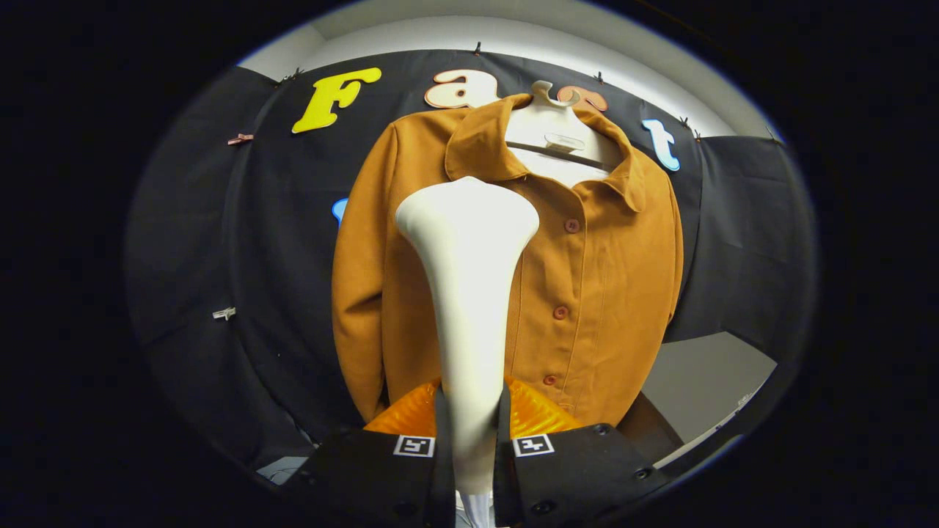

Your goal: Iron the clothes twice with a garment steamer, once on the left side and once on the right side.

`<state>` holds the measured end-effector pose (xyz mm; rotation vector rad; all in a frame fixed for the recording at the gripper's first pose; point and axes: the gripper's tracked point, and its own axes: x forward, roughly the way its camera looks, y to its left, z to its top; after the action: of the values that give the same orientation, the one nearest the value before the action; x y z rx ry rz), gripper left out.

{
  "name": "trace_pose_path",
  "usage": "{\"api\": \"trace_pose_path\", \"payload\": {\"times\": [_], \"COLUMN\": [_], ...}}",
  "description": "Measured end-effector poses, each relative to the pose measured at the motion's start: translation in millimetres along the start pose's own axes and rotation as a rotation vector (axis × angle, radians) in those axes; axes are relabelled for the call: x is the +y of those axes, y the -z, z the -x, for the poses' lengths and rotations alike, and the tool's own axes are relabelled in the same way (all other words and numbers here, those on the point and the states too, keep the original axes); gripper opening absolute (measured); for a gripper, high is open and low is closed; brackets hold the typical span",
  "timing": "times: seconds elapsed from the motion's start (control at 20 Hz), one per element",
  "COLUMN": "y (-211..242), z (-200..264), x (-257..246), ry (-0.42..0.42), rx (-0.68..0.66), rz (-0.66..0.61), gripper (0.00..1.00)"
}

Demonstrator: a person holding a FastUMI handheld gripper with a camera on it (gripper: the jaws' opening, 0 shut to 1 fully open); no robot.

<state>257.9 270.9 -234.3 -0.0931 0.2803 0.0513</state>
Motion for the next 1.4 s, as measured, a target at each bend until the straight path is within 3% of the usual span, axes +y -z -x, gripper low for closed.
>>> {"api": "trace_pose_path", "payload": {"times": [0.55,1.4], "y": [31.6,180.0], "z": [-21.6,-17.4], "x": [4.0,-8.6], "ry": [0.047,0.052], "rx": [0.026,0.236], "rz": [0.013,0.013], "gripper": [0.24,0.24]}}
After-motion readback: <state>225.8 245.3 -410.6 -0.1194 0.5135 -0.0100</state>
